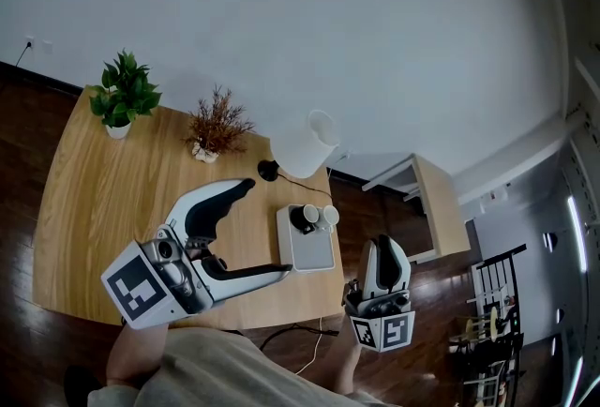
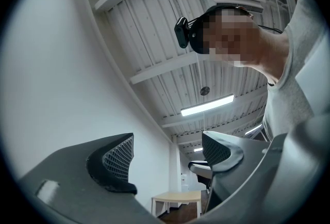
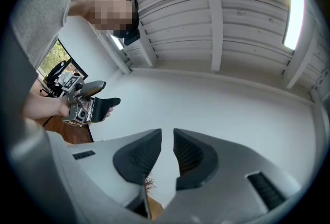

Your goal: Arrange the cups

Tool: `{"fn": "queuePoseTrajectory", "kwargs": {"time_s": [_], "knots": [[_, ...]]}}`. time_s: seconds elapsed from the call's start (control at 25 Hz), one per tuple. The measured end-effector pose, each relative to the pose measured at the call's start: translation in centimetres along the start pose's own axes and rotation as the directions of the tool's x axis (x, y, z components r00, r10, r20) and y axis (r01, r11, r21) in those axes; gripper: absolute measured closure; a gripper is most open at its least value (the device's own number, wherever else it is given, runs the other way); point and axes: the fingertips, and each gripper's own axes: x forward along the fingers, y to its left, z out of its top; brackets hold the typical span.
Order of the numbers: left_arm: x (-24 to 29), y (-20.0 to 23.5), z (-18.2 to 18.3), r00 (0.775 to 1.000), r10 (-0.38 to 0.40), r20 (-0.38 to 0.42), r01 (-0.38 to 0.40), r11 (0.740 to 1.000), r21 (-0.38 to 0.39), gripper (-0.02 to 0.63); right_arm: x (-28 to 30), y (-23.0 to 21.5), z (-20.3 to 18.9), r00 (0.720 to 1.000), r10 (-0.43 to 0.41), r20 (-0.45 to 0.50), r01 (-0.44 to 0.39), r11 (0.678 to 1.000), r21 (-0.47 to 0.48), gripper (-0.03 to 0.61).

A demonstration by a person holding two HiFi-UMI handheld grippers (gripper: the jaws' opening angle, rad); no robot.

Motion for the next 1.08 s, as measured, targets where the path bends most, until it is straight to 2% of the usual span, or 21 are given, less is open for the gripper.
{"fn": "queuePoseTrajectory", "kwargs": {"time_s": [1.08], "knots": [[-0.2,0.9,0.3,1.0,0.017,0.001,-0.017,1.0,-0.002,0.209,0.5,0.1,0.0,0.999,0.015,-0.035,-0.016,1.0,-0.019,0.512]]}}
